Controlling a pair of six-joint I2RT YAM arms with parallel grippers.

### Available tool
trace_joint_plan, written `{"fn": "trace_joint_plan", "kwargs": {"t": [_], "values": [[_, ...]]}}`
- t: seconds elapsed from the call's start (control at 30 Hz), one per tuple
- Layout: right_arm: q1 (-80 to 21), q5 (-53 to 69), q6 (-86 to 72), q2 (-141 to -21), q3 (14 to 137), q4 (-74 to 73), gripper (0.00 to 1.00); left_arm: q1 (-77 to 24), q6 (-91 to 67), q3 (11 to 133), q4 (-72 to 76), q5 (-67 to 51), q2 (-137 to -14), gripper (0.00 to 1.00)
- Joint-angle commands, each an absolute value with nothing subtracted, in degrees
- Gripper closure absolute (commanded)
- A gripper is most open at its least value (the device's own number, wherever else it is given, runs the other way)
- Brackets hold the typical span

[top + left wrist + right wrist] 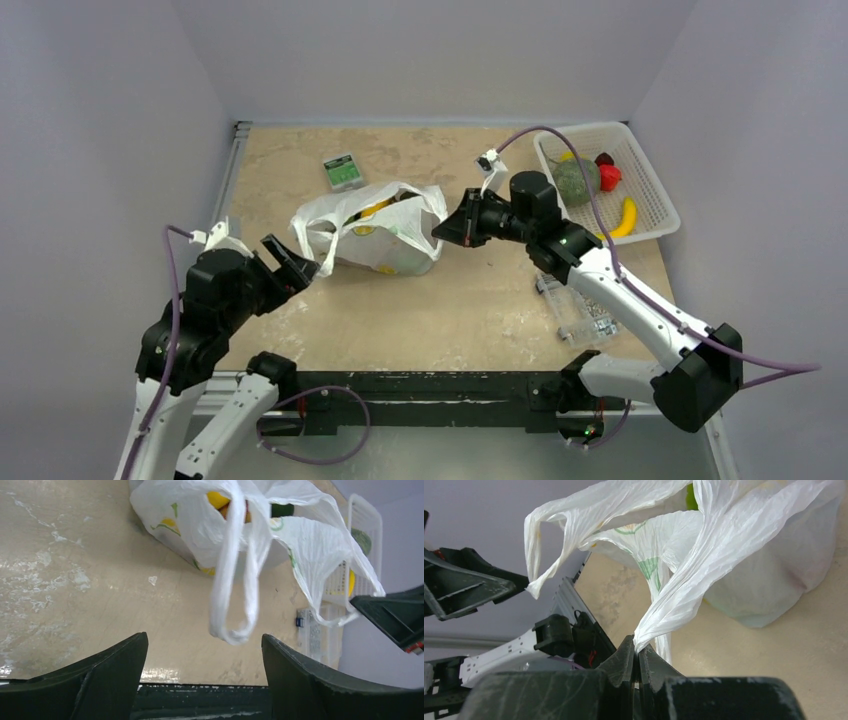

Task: Take the fake fruits out of the plastic bag

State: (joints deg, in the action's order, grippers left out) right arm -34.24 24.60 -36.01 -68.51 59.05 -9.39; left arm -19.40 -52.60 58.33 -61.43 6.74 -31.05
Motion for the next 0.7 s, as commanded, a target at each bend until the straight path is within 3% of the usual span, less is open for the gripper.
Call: {"fn": "trace_joint_plan", "kwargs": {"t": [0.0,0.13,0.23,0.37,0.47,0.67], "values": [[-35.3,27.6,-34.1,-66.0,58.7,-5.2,1.00,-19.0,-43.0,67.8,-66.4,-3.6,-34.0,0.15],[-35.4,29.2,-34.3,-65.3,58.6,-2.9,1.00,-22.6,-34.9,76.9,-70.4,-4.0,-42.3,0.13],[-35.4,29.8,-34.2,-65.3,58.5,-2.1,1.00,-35.2,-31.7,86.6,-78.8,16.3,-51.7,0.13],[-35.3,30.1,-34.4,-65.4,57.9,-0.4,1.00,-46.0,-31.5,98.0,-92.9,33.8,-67.9,0.17],[-35.4,30.4,-34.1,-65.7,57.7,-0.4,1.00,-50.0,-37.7,98.5,-102.4,44.9,-74.7,0.21],[-35.4,30.2,-32.4,-66.1,57.7,-3.1,1.00,-51.7,-42.2,92.6,-100.4,46.9,-76.8,0.24]]}}
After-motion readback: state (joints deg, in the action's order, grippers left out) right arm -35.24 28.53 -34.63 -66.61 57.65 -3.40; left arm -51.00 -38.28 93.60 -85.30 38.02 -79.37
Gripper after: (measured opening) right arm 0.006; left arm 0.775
